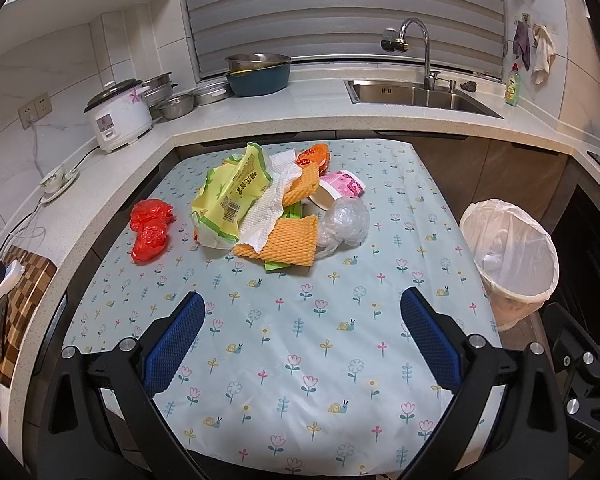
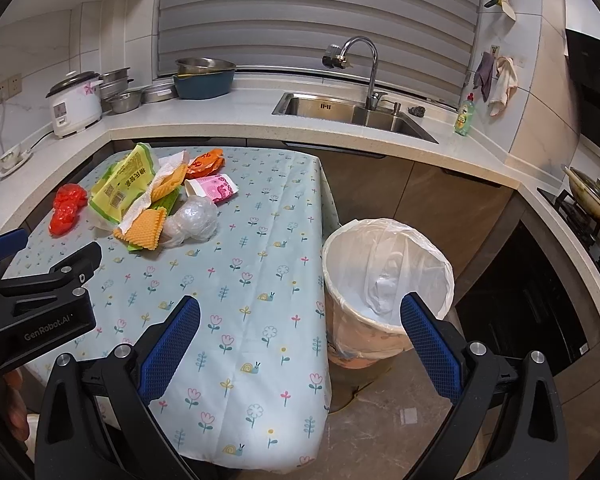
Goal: Collect trash
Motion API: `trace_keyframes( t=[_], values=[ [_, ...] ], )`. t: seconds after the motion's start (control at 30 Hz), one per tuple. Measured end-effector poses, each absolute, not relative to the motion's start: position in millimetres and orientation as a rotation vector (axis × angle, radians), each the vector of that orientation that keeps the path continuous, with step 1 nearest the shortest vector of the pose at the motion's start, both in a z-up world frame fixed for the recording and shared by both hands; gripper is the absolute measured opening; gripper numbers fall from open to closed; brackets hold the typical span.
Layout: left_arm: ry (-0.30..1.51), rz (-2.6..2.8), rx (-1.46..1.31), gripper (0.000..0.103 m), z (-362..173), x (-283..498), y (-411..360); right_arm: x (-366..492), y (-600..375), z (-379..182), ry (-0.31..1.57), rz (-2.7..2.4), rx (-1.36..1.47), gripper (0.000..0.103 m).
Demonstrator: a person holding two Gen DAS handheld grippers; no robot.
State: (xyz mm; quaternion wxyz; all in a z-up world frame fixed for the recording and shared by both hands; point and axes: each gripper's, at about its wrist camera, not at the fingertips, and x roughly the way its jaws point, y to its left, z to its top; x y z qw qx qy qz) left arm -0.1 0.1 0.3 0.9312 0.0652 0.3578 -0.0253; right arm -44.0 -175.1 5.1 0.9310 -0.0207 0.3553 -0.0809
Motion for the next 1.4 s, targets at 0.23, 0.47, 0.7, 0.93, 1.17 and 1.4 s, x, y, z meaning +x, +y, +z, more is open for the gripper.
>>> trace_keyframes(
  t=[0.23, 0.47, 0.7, 0.93, 1.17, 1.4],
  values=[
    [0.731, -0.051, 0.134, 0.094, 1.2, -2.1, -0.8, -44.6, -176.6, 8.6, 0.724, -0.167, -0.041, 0.096],
    [0.73, -0.05, 0.133, 0.094, 4.8, -3.9, -2.7, -44.9, -177.8, 9.0, 0.722, -0.167, -0.039, 0.096],
    [0.729, -0.05, 0.135, 0.094, 4.4, -3.5, -2.8, -45.5, -178.7, 9.3, 0.721, -0.167, -0.039, 0.096],
    [0.727, -0.05, 0.134, 0.094, 4.7, -3.8, -3.0, -45.7, -178.7, 9.0, 0.72, -0.168, -0.038, 0.096],
    [0.726, -0.051, 0.134, 0.094, 9.0, -5.8, -3.7, -47.3, -180.9, 11.5, 0.718, -0.168, -0.037, 0.096],
    [0.726, -0.051, 0.134, 0.094, 10.7, -5.7, -5.6, -47.7, -180.6, 10.9, 0.716, -0.169, -0.038, 0.096]
  ],
)
